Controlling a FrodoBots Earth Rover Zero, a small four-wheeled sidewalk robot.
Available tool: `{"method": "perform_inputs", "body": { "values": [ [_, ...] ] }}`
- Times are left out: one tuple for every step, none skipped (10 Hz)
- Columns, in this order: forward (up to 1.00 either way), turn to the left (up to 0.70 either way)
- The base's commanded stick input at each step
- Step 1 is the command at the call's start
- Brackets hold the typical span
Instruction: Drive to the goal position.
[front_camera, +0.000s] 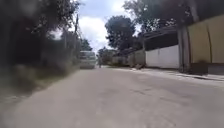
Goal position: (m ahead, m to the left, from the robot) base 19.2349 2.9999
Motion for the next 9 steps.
{"method": "perform_inputs", "body": {
  "values": [
    [1.0, 0.0],
    [1.0, 0.0],
    [1.0, 0.0],
    [1.0, 0.0],
    [1.0, 0.0],
    [1.0, 0.0],
    [1.0, 0.0],
    [1.0, 0.0],
    [1.0, 0.0]
  ]
}}
